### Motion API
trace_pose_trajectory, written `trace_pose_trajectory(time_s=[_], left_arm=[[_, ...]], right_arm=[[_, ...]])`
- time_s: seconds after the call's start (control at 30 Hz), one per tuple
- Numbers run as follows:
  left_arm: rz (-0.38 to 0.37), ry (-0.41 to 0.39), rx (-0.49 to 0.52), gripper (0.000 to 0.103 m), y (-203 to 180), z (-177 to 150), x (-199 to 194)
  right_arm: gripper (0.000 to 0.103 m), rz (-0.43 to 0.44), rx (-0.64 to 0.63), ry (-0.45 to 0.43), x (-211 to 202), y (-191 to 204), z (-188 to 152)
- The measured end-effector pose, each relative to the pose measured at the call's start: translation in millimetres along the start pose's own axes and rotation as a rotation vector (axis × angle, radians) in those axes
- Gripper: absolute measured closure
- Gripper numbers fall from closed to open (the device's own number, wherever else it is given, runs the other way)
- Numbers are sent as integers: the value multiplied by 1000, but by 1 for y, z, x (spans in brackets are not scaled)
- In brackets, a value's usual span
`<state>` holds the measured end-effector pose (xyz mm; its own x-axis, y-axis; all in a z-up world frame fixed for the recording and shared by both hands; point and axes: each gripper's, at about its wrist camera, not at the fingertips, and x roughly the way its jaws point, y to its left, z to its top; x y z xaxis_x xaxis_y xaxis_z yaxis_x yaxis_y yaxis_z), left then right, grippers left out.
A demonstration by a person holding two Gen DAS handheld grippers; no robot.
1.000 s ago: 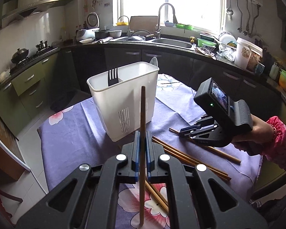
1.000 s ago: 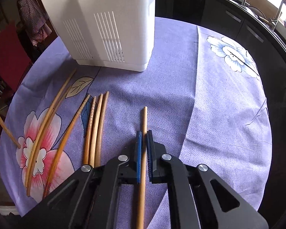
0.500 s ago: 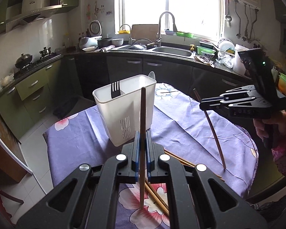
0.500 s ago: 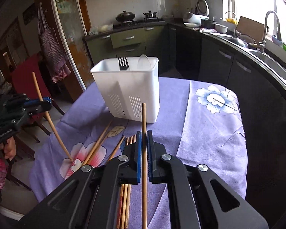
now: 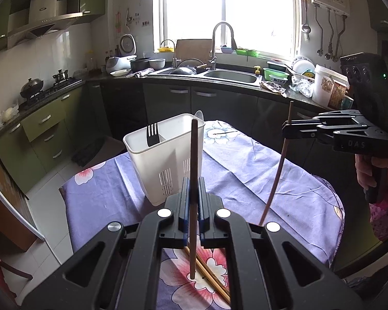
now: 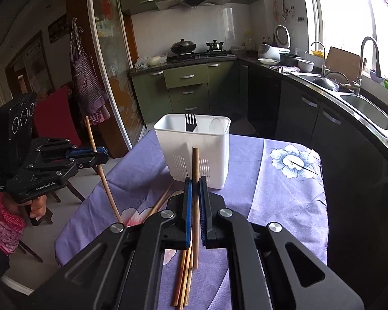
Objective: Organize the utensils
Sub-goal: 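Carry both chopsticks over the caddy and release them inside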
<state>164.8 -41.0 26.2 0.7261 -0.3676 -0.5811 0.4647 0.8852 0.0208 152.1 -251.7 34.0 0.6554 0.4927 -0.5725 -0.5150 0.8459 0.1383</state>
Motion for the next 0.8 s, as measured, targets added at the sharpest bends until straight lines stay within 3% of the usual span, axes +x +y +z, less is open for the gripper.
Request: trace_pose_trajectory(time_s=[0.33, 0.57, 0.8], left_arm=[[-1, -58, -30, 98, 9, 53, -13], [27, -187, -41, 98, 22, 120, -25], [104, -288, -80, 98, 43, 153, 1]], right_arm=[[97, 44, -25, -96, -22, 18, 70], [97, 51, -9, -230, -37, 20, 143], [97, 5, 22, -303, -3, 6, 196]])
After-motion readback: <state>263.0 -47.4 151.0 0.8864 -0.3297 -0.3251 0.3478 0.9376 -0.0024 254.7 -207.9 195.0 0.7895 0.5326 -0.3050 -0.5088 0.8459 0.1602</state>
